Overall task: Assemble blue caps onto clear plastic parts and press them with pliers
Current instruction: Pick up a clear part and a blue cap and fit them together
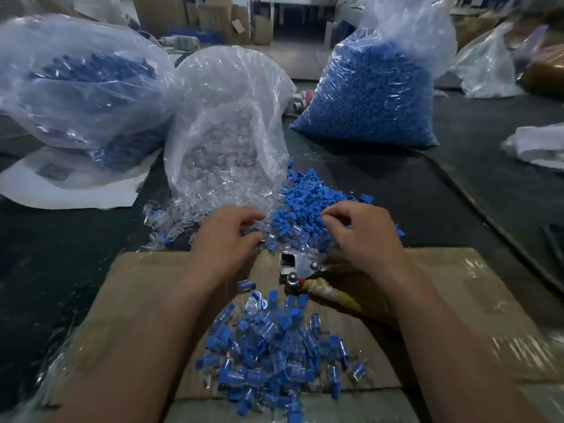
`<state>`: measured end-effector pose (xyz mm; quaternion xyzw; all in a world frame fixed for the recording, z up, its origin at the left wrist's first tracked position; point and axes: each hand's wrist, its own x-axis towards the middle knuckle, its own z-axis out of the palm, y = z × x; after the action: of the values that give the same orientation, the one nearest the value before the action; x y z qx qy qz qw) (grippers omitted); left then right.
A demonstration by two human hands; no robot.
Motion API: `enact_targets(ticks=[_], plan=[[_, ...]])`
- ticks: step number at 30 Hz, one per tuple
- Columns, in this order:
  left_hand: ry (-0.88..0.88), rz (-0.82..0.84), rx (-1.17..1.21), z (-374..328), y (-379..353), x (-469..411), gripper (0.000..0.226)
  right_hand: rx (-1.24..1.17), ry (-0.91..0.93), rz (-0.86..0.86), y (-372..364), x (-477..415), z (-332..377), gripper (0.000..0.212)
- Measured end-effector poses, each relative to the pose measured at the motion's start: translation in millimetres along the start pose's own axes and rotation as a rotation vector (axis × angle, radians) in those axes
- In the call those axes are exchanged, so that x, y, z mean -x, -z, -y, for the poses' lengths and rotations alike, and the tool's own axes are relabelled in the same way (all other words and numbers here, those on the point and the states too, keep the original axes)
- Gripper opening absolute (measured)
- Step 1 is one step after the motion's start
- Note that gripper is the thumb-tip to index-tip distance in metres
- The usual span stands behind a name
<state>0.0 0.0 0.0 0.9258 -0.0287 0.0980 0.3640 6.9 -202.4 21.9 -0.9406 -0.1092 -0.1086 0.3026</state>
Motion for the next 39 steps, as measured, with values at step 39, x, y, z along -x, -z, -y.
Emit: enact_targets(ticks=[39], plan=[[0.257, -0.025, 0.614, -17, 9, 30, 0.025, 0.098, 0.096, 0.166, -19, -36, 26, 0.024]])
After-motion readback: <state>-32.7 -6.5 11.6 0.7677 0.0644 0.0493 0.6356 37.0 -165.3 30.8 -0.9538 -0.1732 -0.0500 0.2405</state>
